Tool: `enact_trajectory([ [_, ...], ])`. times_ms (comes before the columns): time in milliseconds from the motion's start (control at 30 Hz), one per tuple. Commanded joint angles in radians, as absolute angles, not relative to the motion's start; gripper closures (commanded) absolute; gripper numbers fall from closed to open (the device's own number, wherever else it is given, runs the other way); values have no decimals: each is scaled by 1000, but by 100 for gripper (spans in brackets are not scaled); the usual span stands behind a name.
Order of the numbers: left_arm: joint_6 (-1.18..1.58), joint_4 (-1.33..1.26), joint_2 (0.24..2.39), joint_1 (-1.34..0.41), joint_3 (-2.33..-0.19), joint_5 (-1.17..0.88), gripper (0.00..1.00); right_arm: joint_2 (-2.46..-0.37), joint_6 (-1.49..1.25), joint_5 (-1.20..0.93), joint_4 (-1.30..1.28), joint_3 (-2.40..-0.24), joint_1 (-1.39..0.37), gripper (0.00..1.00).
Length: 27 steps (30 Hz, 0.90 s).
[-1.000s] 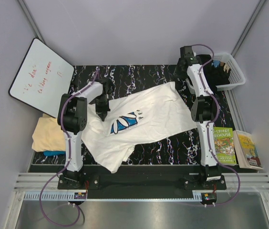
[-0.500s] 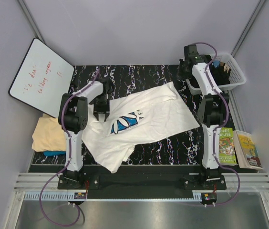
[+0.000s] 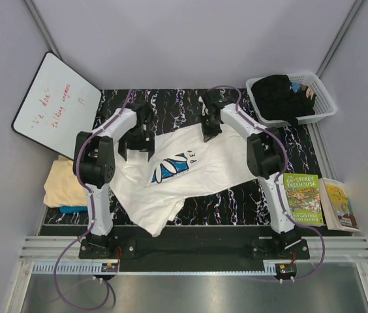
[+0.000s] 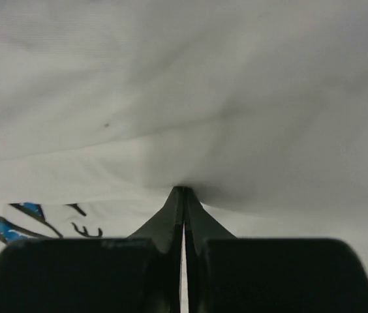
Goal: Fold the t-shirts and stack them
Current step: Fold the flattened tshirt in 1/3 of the way
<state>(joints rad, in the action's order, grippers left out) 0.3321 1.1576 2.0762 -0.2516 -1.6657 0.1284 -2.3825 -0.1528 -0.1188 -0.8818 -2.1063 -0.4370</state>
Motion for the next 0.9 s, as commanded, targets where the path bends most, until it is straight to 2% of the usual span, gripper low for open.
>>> enact_trajectory([
  [0,314,1161,2003,-253,-1666,153,2,-2488,-167,-77,-916,-2239,-411,100],
  [200,304,1180,1971,-253,-1635,193,1,-2621,-213,13,-943,-2420,-411,100],
  [300,304,1184,1957,-252,-1617,204,1,-2661,-219,98,-951,-2442,-407,100],
  [533,310,1187,1966,-249,-1634,210,1,-2654,-242,225,-966,-2335,-344,100],
  [767,304,1189,2063,-247,-1730,177,3,-2560,-242,201,-942,-2192,-265,100],
  [800,304,1190,2095,-247,-1747,170,12,-2553,-236,189,-937,-2188,-265,100],
  [833,304,1190,2112,-247,-1784,163,30,-2546,-213,163,-934,-2189,-265,100],
  [867,310,1195,2132,-247,-1808,147,61,-2528,-209,114,-933,-2195,-267,100],
])
